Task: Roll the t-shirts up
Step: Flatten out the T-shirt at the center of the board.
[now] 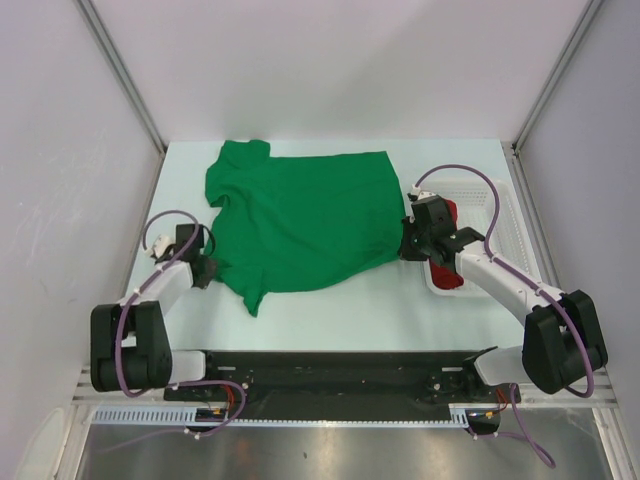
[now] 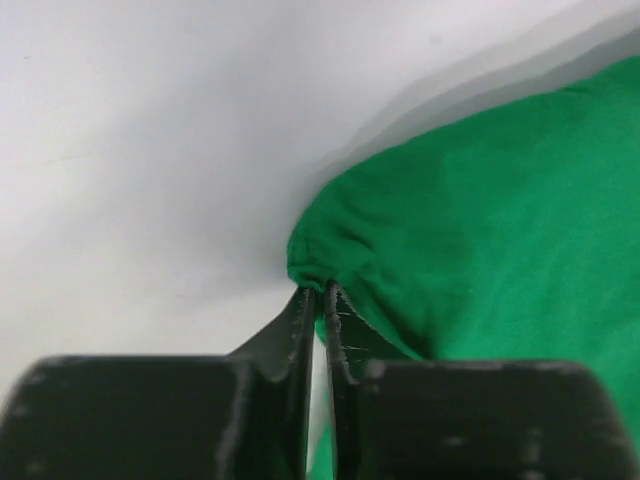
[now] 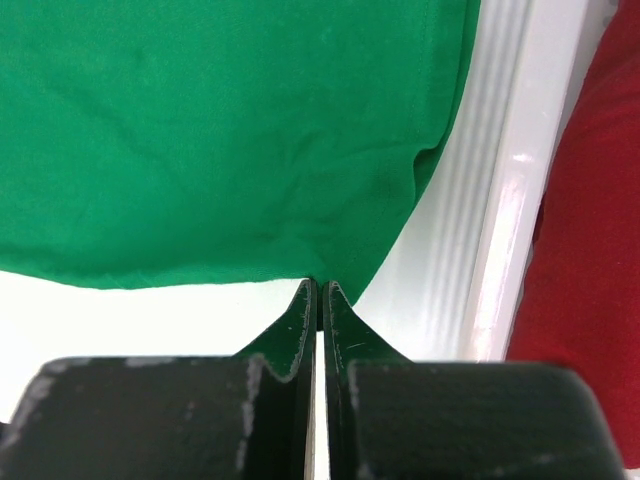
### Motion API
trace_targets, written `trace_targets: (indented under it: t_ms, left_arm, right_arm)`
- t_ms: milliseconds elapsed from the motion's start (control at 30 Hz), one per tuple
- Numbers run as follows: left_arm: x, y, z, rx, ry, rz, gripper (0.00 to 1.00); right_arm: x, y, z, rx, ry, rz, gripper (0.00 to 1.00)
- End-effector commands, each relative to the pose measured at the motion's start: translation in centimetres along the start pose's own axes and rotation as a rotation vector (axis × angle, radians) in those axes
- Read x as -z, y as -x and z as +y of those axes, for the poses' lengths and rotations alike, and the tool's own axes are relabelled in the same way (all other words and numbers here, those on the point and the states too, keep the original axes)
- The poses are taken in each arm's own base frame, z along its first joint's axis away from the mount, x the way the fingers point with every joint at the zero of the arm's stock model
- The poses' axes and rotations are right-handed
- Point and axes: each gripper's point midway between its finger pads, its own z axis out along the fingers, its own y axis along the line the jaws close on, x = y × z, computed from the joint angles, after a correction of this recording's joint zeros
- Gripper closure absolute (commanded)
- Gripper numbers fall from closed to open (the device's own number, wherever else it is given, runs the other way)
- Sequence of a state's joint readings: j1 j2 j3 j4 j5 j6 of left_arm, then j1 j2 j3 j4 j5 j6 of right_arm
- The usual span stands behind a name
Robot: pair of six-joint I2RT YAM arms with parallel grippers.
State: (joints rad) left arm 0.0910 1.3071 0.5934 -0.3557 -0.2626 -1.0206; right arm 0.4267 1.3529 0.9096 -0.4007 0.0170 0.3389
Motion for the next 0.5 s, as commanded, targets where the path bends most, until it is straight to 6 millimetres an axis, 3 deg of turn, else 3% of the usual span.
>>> trace_targets:
  t_ms: [0, 33, 167, 233, 467]
  left_arm:
    - [3.1, 2.7, -6.0, -0.182, -0.111, -0.144, 1.00]
    - [4.3, 3.3, -7.9, -0.267, -0.146, -0.177, 1.00]
    - [6.9, 0.2, -10.9, -0.586, -0.120, -0.235, 1.00]
    - [6.5, -2.1, -10.1, -0.710, -0.050, -0.211, 1.00]
    - [2.8, -7.7, -5.1, -0.820, -0.008, -0.032, 1.00]
  right_arm:
    - [1.2, 2.0, 0.6, 0.008, 0.023, -0.052, 1.00]
    - [1.3, 2.0, 0.6, 0.008, 0.023, -0.054, 1.00]
    - [1.5, 2.1, 0.5, 0.006, 0.023, -0.057, 1.00]
    - [1.4, 2.1, 0.6, 0.009, 0.024, -0.058, 1.00]
    - [1.4, 2.2, 0.6, 0.008, 0.024, -0.060, 1.00]
